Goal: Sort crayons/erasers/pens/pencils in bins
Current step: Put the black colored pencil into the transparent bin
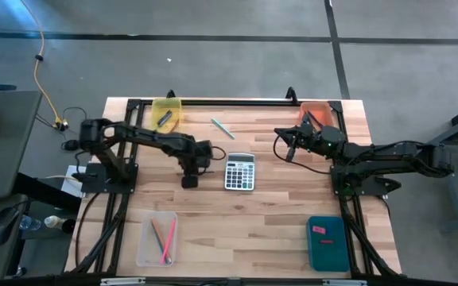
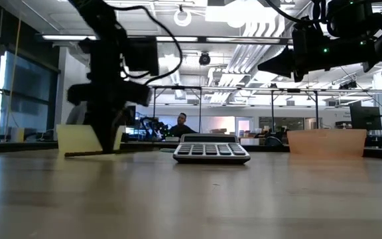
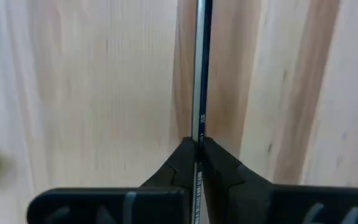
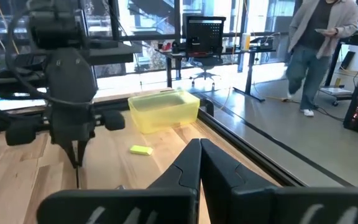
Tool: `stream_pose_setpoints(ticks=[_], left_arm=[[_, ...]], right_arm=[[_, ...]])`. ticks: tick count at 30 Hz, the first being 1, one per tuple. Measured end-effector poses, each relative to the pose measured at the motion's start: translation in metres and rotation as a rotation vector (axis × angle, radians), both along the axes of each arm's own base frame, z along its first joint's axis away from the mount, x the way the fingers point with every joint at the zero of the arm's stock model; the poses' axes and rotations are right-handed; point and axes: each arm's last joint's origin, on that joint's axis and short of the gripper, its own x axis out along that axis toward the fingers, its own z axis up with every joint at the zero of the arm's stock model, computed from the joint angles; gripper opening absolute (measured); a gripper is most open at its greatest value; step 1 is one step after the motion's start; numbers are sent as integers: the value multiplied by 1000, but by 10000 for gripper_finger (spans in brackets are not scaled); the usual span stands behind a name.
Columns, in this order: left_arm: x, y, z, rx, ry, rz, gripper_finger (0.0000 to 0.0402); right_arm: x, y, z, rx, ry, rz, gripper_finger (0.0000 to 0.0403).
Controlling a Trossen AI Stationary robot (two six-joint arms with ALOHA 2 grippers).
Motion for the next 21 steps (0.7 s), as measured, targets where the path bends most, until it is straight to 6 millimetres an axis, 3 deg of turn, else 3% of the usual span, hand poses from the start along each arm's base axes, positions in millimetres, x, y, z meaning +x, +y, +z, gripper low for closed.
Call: stream_pose_setpoints(ticks=[8,16,21], left_arm=[[-12,-32,-17,19,-108,-42,0],[0,-51,-16,53,-229,-118,0],[3,-59,-16,60,-253,-171,0]], right_arm=[[1,2,1,2,-18,79,0],[9,19,-3,11,1,176,1],[18,34,-8,102,39,219,18]])
